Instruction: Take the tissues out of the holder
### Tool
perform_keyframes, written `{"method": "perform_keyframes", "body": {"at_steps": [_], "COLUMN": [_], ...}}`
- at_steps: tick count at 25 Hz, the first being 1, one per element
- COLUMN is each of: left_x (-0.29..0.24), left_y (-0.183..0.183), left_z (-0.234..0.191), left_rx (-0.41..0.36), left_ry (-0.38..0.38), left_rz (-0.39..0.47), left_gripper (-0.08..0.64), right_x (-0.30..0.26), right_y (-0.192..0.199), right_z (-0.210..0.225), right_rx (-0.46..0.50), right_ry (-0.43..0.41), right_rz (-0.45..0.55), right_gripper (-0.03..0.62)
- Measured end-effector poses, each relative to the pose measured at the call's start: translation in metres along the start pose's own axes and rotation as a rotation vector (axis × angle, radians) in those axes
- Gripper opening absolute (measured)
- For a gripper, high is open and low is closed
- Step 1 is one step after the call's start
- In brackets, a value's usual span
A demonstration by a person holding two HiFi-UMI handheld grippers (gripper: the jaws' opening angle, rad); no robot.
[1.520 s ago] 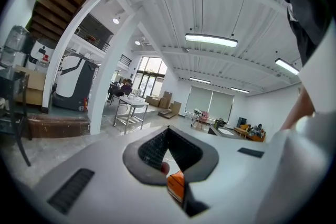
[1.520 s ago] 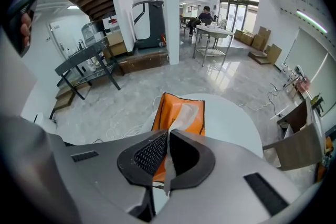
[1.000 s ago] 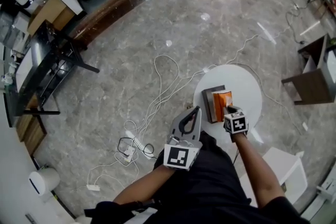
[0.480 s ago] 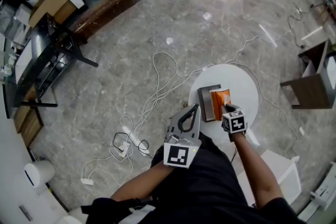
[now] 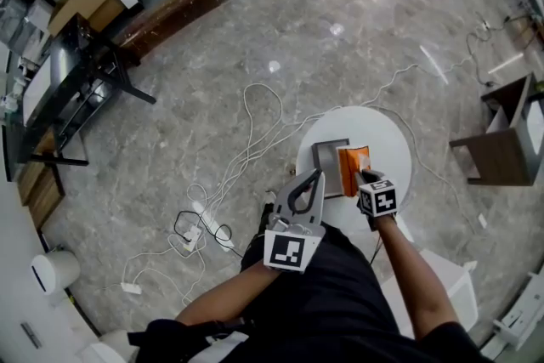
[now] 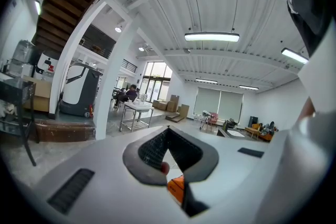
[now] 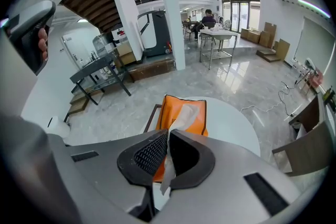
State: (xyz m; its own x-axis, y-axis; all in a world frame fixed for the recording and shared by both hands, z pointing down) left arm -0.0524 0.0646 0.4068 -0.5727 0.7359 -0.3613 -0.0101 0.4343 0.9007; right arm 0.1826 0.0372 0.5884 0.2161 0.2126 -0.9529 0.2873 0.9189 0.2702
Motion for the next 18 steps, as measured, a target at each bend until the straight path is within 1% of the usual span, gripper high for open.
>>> {"method": "perform_keyframes", "body": {"at_steps": [5, 8, 12, 15, 18], "left_x": [-0.009, -0.014, -0.023, -0.027, -0.031], "left_y": [-0.001, -0.002, -0.001, -0.001, -0.001], "left_z": [0.011, 0.018, 0.025, 0.029, 0.031], "left_rx": [0.010, 0.010, 0.008, 0.011, 0.014], "left_ry": [-0.007, -0.011, -0.017, -0.031, -0.052], "left_rz": [-0.001, 0.002, -0.005, 0.001, 0.003], "left_gripper": [0.000, -0.002, -0.002, 0.000, 0.000], "right_x": [0.001, 0.004, 0.001, 0.001, -0.001], "right_y": [0.001, 0.001, 0.001, 0.002, 0.002], "right_z": [0.011, 0.018, 0.026, 0.031, 0.037], "right_rx": [0.041, 0.067, 0.060, 0.078, 0.086], "right_ry": [-0.008, 0.003, -0.040, -0.055, -0.066], "right_rz": [-0.011, -0.024, -0.037, -0.045, -0.032], "right_gripper": [0.014, 0.014, 0.014, 0.014, 0.014]}}
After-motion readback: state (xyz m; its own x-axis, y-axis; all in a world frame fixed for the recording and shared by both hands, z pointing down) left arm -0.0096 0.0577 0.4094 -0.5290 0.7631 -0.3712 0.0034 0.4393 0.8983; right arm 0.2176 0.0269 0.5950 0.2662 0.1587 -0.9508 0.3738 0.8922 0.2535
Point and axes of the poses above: the fingertips, and each gripper's own axes: x backward along the fingers, z to its right, y out of its underside, the point moved 9 cm from there along x, backward along the fingers, and after that the axes turned 15 degrees about -z, right-handed, at the moved point
